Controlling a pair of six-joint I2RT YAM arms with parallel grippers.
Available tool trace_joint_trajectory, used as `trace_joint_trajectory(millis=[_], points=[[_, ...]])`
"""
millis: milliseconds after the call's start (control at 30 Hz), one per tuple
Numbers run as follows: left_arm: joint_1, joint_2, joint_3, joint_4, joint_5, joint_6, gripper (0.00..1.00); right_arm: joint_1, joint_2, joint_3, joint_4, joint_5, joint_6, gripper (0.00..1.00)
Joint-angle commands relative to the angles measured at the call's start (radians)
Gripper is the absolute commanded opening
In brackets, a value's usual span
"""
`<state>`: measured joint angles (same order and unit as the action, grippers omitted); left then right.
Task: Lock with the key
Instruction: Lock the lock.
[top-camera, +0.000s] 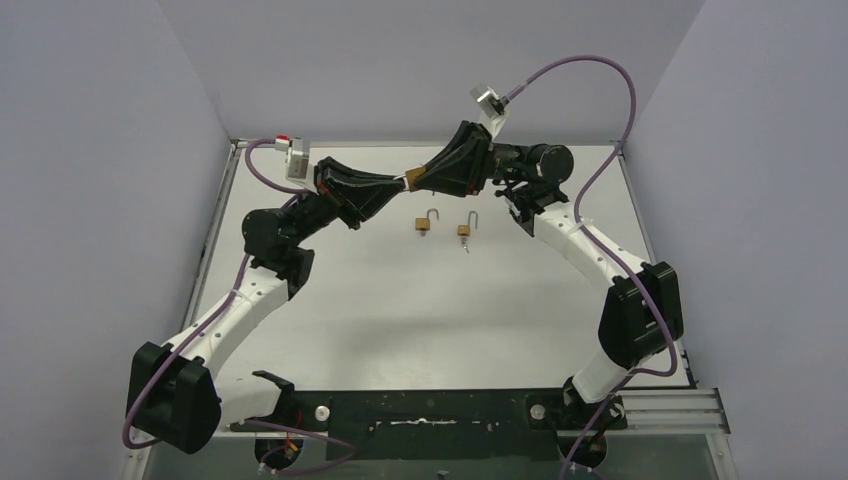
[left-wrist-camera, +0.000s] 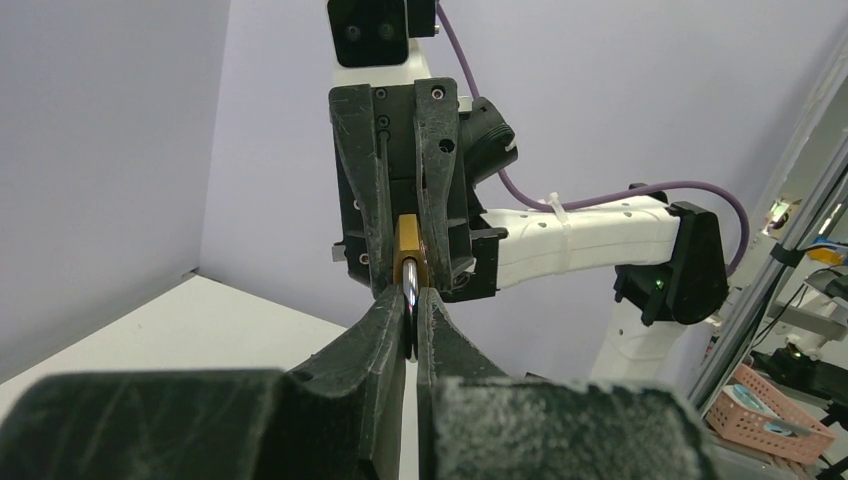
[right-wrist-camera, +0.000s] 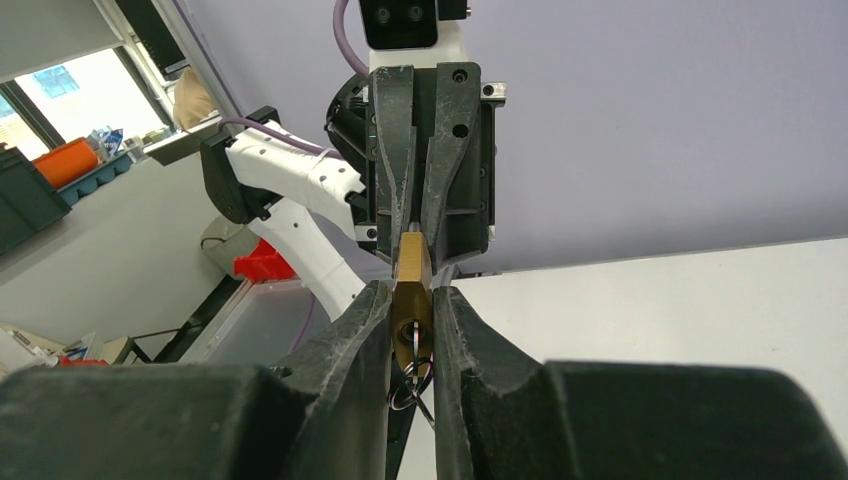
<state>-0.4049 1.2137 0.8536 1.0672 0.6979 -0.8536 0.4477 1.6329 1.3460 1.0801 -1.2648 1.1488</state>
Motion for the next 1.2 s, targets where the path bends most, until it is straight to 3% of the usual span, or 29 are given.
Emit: trace_joint_trajectory(millis=[0, 167, 567, 767, 900, 1167], points=[[-0.027, 0.006, 0.052, 0.015, -0.008, 0.040, 0.00, 0.030, 0.001, 0.009, 0.119, 0.040, 0.043, 0.00], [-0.041, 0.039, 0.053, 0.083, -0.004, 0.005, 0.00, 0.040, 0.008, 0.015, 0.146, 0.039, 0.062, 0.00], [-0.019, -0.016, 0.068, -0.050, -0.011, 0.089, 0.00, 0.005, -0.024, 0.006, 0.098, 0.028, 0.025, 0.01], [-0.003, -0.066, 0.167, -0.317, 0.014, 0.217, 0.00, -0.027, -0.058, -0.007, 0.063, 0.056, -0.034, 0.47], [0.000, -0.070, 0.213, -0.393, 0.019, 0.259, 0.00, -0.064, -0.108, -0.047, 0.035, 0.086, -0.098, 0.68], [0.014, -0.099, 0.325, -0.695, 0.079, 0.407, 0.00, -0.181, -0.239, -0.211, -0.021, 0.183, -0.209, 0.71]])
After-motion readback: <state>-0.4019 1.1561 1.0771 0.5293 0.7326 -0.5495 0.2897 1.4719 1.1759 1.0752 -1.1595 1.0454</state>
